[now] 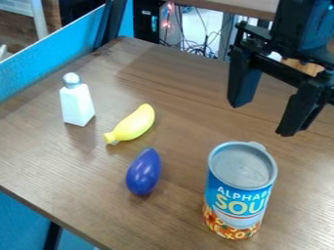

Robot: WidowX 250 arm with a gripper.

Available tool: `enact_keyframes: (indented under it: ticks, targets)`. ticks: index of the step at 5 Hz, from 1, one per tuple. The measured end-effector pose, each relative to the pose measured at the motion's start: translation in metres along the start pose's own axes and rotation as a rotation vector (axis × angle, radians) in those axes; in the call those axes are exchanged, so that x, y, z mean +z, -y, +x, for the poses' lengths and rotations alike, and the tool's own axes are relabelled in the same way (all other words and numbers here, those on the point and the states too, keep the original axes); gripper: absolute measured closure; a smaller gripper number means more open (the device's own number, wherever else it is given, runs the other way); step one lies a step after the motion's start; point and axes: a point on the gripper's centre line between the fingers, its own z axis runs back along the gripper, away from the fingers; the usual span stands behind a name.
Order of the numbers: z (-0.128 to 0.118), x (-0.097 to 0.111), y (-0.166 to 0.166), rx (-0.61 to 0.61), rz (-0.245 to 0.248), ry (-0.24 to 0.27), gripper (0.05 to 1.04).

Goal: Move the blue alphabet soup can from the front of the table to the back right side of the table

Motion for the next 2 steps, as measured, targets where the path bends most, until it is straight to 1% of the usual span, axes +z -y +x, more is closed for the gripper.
enact_keyframes:
  ticks: [1, 2]
  targets:
    - [0.0006, -0.0100, 0.0000, 0.000, 0.005, -0.035, 0.077]
    - [0.0017, -0.0120, 0.0034, 0.003, -0.012, -0.030, 0.077]
